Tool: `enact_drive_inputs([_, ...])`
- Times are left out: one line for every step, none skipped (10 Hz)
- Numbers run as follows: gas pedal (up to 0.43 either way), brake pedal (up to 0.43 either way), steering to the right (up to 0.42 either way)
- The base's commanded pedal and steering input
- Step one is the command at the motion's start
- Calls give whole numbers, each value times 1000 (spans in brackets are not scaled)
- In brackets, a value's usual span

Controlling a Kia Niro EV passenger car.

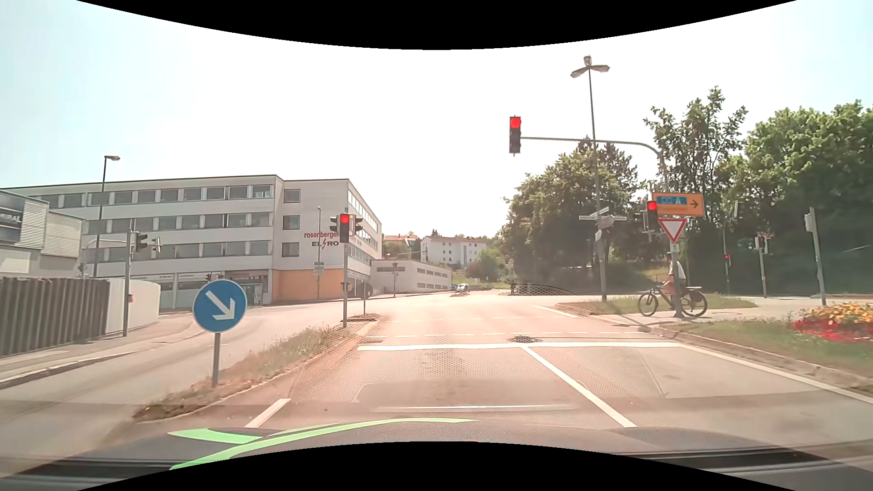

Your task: Follow the waypoints while adhering to traffic rules and regulations

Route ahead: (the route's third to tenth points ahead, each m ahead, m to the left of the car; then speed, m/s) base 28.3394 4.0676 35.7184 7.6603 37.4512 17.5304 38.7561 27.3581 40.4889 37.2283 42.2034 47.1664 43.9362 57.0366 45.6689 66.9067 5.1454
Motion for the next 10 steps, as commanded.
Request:
enact_drive_inputs([0, 274, -13])
enact_drive_inputs([0, 274, -13])
enact_drive_inputs([0, 274, -13])
enact_drive_inputs([0, 274, -13])
enact_drive_inputs([0, 274, -10])
enact_drive_inputs([0, 274, -8])
enact_drive_inputs([0, 274, -8])
enact_drive_inputs([0, 274, -8])
enact_drive_inputs([0, 268, -7])
enact_drive_inputs([0, 274, -7])
